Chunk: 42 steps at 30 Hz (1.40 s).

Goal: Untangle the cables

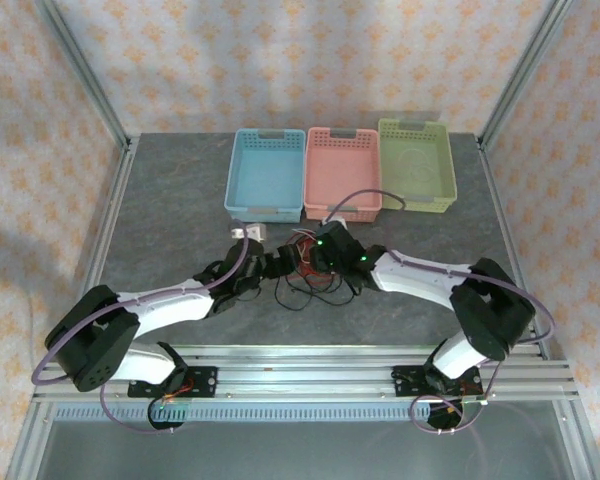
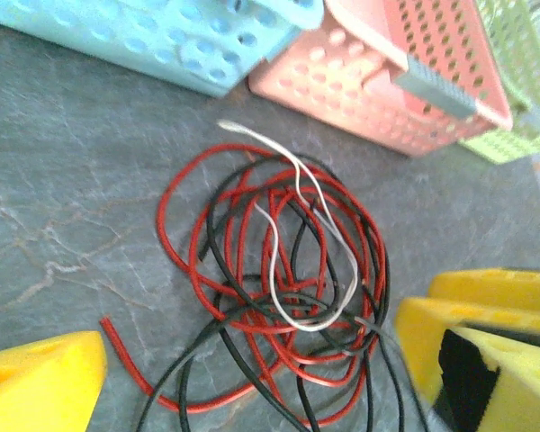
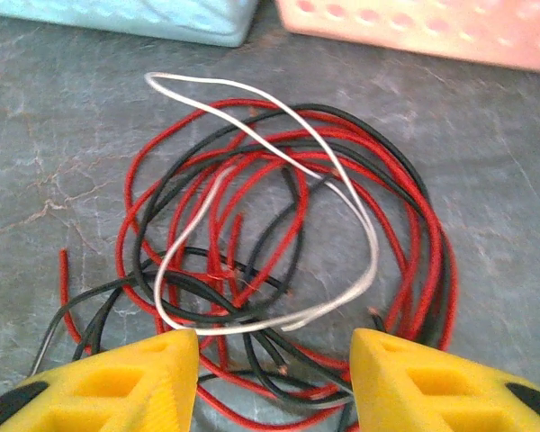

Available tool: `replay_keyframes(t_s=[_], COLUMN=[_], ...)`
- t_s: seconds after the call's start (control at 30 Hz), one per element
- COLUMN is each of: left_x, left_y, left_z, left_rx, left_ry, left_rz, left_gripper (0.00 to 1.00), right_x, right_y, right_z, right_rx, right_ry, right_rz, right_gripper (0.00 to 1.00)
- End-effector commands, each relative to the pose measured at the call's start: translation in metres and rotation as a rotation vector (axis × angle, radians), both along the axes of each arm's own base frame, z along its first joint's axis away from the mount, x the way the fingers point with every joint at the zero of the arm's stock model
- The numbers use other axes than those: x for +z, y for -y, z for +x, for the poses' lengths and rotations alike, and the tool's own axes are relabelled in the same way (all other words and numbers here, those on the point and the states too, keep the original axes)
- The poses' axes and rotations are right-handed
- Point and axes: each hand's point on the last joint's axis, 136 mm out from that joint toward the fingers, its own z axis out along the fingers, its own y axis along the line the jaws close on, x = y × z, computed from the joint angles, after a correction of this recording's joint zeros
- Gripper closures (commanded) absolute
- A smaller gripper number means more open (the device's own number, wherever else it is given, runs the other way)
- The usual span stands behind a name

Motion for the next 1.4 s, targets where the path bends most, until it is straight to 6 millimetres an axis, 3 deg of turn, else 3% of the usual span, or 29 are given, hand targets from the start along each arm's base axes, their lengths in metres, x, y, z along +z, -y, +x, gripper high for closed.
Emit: replay_keyframes(t_s=[0.0, 0.4, 0.8, 1.17, 1.37], left_x=[0.020, 0.023, 0.021, 0.022, 0.022], left_y=[-0.007, -0.047, -0.048, -0.043, -0.041], left_z=[0.009, 0.022, 0.029, 0.034, 0.035], left_rx=[0.040, 0.122, 0.117, 0.093, 0.084], left_ry=[0.047, 0.055, 0.038, 0.032, 0.030], left_rz=[-0.128, -0.303, -0.272, -0.252, -0.254], left_gripper=[0.04, 0.04, 0.04, 0.04, 0.05], right_x=[0.017, 0.009, -0.006, -0.023, -0.025], right_y=[-0.011, -0.034, -0.044, -0.049, -0.050], right_z=[0.026, 0.063, 0.093, 0.100, 0.100], right_rx=[0.047, 0.109, 0.090, 0.120, 0.129], right_ry=[0.163, 0.294, 0.280, 0.236, 0.230], right_rz=[-0.097, -0.228, -0.276, -0.275, -0.277], right_gripper=[0.52, 0.53, 0.54, 0.57, 0.73])
